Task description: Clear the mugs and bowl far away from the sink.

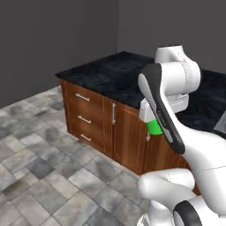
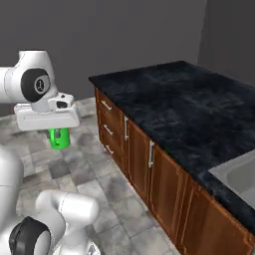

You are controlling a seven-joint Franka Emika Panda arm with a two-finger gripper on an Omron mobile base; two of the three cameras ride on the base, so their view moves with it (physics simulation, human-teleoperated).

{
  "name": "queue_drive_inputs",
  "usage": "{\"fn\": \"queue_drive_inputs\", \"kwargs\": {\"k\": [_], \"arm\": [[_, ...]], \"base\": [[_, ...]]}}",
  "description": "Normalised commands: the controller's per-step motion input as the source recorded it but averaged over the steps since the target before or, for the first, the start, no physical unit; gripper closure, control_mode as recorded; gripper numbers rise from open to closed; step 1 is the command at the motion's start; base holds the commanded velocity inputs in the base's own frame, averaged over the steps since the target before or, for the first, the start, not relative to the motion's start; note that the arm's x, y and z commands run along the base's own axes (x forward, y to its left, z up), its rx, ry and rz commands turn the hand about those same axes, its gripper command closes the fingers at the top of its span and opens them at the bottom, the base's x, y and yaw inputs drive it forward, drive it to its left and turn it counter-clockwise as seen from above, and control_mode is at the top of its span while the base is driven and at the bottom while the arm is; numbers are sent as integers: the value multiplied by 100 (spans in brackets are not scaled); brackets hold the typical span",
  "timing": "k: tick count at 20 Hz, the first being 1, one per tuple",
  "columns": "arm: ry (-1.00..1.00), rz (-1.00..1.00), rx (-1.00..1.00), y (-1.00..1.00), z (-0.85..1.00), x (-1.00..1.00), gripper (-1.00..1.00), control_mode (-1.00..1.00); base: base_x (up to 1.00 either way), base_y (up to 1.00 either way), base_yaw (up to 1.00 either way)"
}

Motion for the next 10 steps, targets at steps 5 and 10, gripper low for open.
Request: {"fn": "queue_drive_inputs", "kwargs": {"k": [5,10], "arm": [[0,0,0,0,0,0,100,100],[0,0,0,0,0,0,100,100]], "base": [[0,0,100],[0,0,100]]}}
